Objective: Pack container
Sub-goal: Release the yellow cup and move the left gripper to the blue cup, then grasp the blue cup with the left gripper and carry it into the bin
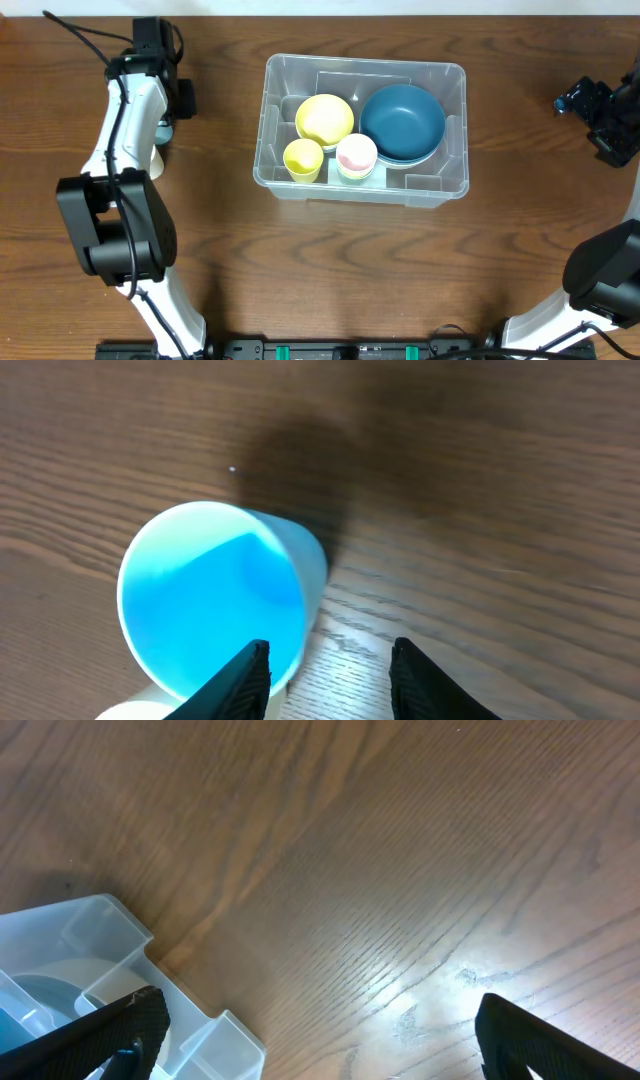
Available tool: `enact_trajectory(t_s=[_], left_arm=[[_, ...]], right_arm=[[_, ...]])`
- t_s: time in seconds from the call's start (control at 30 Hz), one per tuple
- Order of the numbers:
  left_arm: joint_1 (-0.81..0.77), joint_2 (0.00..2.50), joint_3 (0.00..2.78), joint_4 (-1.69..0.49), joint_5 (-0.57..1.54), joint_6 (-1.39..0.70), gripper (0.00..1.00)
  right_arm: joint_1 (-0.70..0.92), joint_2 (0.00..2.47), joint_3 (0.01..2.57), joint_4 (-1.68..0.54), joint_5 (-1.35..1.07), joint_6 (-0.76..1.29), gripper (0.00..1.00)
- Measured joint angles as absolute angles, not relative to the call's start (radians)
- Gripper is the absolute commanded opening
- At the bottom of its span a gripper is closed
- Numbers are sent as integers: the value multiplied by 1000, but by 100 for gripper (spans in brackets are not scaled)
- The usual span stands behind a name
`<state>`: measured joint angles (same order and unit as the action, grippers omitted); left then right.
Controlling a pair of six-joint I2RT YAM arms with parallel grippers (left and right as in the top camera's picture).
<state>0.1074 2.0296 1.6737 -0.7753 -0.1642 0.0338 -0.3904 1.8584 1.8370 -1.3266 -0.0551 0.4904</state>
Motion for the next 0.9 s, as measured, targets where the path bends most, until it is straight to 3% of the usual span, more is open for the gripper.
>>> enact_trajectory(t_s=[0.43,0.73,0.9], left_arm=[[156,2069,1659,-773,-157,27,39],[155,2107,1652,-766,-125,20,6],[155,2107,1653,-768,-119,-1,6]], right_arm=[[-390,1858,1837,-1327,-55,490,99],[-390,1858,1837,-1327,-55,490,99],[-390,1858,1837,-1327,-55,490,99]])
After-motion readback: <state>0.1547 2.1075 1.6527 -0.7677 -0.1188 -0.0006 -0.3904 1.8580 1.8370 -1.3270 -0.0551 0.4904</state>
